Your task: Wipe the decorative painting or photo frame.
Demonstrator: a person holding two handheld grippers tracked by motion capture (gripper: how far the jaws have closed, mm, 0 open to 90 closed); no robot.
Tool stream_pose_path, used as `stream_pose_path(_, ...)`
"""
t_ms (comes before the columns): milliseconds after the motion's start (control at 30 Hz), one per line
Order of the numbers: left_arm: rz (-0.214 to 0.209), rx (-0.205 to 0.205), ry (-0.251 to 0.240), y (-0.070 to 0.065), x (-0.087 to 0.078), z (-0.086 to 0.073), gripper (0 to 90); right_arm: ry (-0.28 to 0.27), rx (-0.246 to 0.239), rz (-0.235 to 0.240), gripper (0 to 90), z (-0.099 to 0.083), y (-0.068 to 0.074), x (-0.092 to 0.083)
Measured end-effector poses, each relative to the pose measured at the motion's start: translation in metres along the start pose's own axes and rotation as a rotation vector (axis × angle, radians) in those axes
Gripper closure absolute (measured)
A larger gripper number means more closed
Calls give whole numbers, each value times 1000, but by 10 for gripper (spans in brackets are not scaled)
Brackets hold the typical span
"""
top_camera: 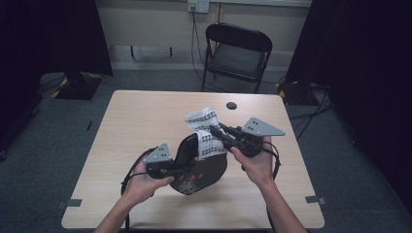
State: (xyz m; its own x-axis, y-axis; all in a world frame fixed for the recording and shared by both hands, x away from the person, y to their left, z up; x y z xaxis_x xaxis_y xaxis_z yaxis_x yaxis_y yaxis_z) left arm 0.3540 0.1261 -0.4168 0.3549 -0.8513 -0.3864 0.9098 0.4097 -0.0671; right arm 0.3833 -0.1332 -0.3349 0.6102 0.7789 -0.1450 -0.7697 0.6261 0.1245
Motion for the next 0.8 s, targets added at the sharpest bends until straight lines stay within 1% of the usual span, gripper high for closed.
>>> stream_pose_path(67,-1,2,-1,0,0,0,804,4,5,8,779,-1,-2,0)
stream_pose_path(100,0,3,-1,1,0,0,804,7,5,5,779,-1,-4,0)
stream_pose_path(167,1,-1,-1,0,0,0,804,22,5,-18,781,-4,-9,0)
stream_pose_path(200,3,-1,0,0,0,0,804,27,19,-25,781,-6,-14,0)
stream_pose_path(267,4,1,-1,0,0,0,804,38,42,-33,781,-8,-20,0)
stream_pose_path(333,5,-1,0,0,0,0,804,42,45,-44,780,-10,-24,-2)
stream_pose_path(433,8,-1,0,-1,0,0,804,53,41,-61,780,-12,-28,-4)
stream_pose_path(500,11,-8,-2,-2,0,0,804,66,33,-82,780,-13,-31,-5)
stream_pose_path(567,12,-14,0,-2,0,0,804,88,4,-120,779,-15,-34,-6)
stream_pose_path(600,13,-15,0,-2,-1,0,805,108,-11,-146,779,-17,-36,-6)
stream_pose_path(733,13,-12,1,-2,-1,0,804,117,-1,-150,781,-21,-41,-5)
stream_pose_path(800,13,-10,1,-2,0,0,804,114,-14,-153,782,-19,-38,-5)
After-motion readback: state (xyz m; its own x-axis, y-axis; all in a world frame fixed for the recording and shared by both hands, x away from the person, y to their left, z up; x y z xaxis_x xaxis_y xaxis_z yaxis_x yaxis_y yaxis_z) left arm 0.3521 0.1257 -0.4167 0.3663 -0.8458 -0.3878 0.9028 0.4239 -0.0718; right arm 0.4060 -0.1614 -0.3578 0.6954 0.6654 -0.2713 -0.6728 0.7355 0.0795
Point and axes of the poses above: each handheld gripper's, and its own axes: x roughly forward along the jaws, z roughly out of its top, y roughly to its left, the point moved 1 cm from there along x, roughly forward along the jaws, and after that the axes turned 5 degrees about x, right-handed, at the moved point
